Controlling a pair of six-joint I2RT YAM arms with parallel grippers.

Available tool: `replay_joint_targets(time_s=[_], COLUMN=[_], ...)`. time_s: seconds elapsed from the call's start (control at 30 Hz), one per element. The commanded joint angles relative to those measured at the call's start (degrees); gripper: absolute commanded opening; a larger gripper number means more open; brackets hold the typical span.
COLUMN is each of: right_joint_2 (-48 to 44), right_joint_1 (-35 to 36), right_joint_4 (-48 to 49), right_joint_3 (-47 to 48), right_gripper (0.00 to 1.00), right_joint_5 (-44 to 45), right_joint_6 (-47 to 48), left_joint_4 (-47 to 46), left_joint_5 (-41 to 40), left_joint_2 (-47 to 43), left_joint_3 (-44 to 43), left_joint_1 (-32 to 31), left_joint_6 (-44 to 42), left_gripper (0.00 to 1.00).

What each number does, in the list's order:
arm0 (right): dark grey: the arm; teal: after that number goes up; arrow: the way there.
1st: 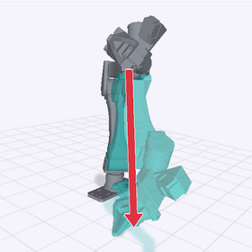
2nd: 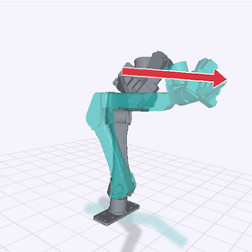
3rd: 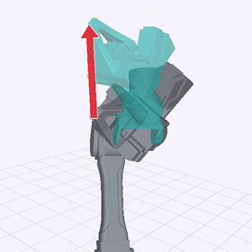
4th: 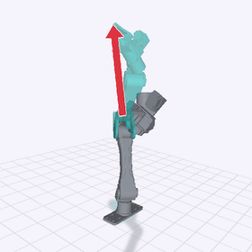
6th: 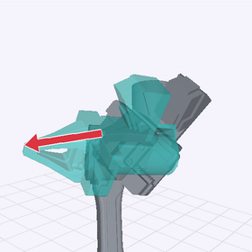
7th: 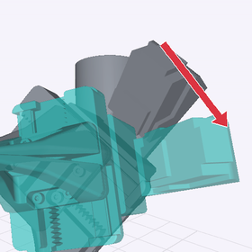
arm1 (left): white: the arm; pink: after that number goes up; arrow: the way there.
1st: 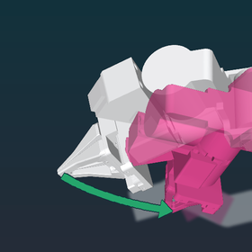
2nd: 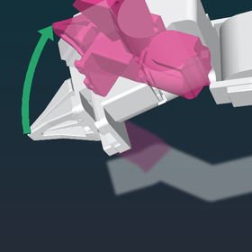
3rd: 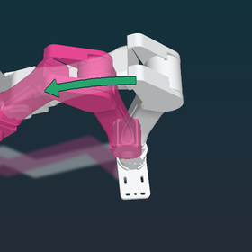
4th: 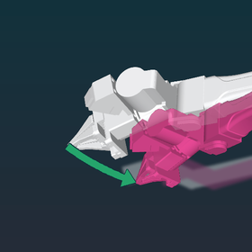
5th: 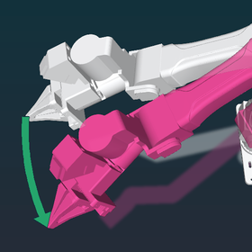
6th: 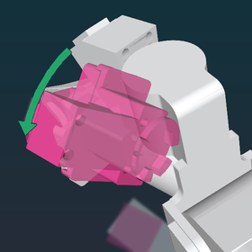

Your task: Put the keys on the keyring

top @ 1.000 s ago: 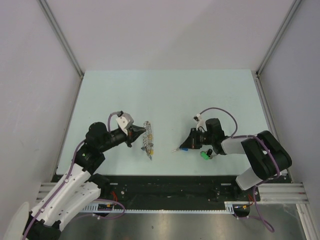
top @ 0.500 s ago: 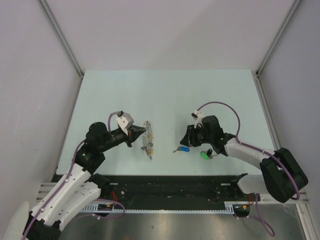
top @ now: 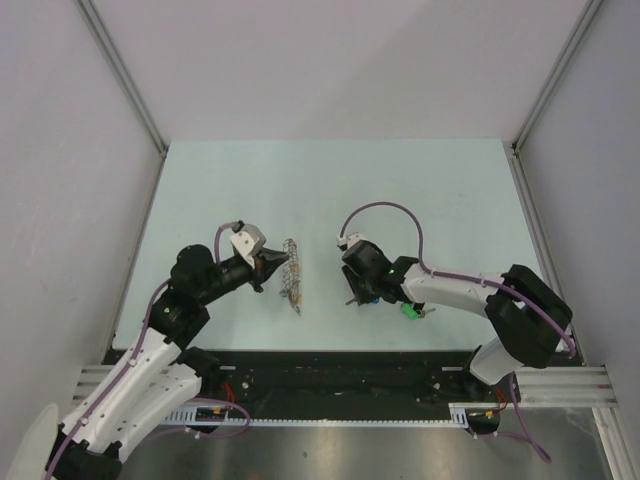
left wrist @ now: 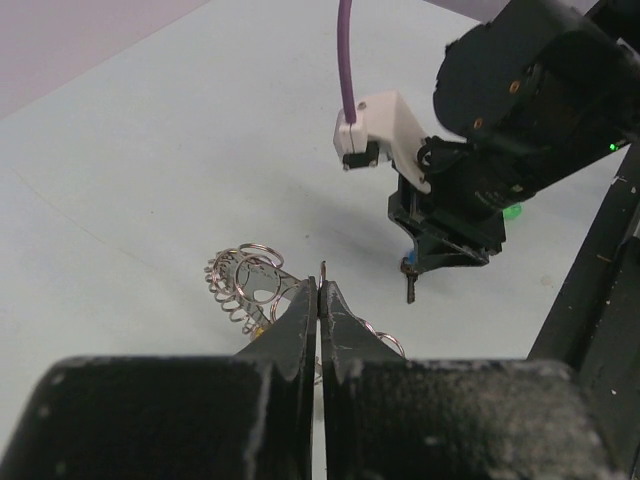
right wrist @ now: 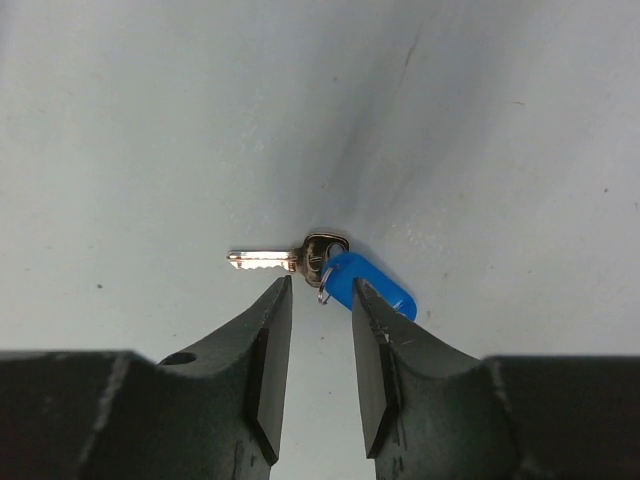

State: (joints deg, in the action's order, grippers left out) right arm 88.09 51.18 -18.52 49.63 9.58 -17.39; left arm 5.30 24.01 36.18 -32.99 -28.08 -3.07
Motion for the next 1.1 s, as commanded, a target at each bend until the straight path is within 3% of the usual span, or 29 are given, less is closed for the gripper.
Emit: replay_joint_targets(time_s=[0.0,0.4,0.83,1.07], right_joint_2=[4.0,9.3,9.8,11.1], right_joint_1=[2.0,4.9,6.4,6.4], right_joint_4=[-5.3,-7.2,-8.0,-8.1], right_joint_3=[4.3,8.4,10.4,10.7], right_gripper=[0.31,0.22,0.22,0.17], right_joint_5=[7.6,11.0,12.9,12.7], right_joint_6=[0.9,1.9,2.5,2.4], left_joint_4=[-2.9,-2.8,-2.8,-2.8], left_joint_5=[-1.1,-1.2,-1.1,-1.0], left_joint_2=[-1.5,-1.6,-1.3,-1.3], left_joint_3=[-0.8,-0.7,-0.8,-0.8], left_joint_1=[0.4,0.4,0.4,0.4], left_joint_6=[-0.9,-0.9,-0.9,-0.9], left_gripper=[0.01,0.0,0.0,0.0])
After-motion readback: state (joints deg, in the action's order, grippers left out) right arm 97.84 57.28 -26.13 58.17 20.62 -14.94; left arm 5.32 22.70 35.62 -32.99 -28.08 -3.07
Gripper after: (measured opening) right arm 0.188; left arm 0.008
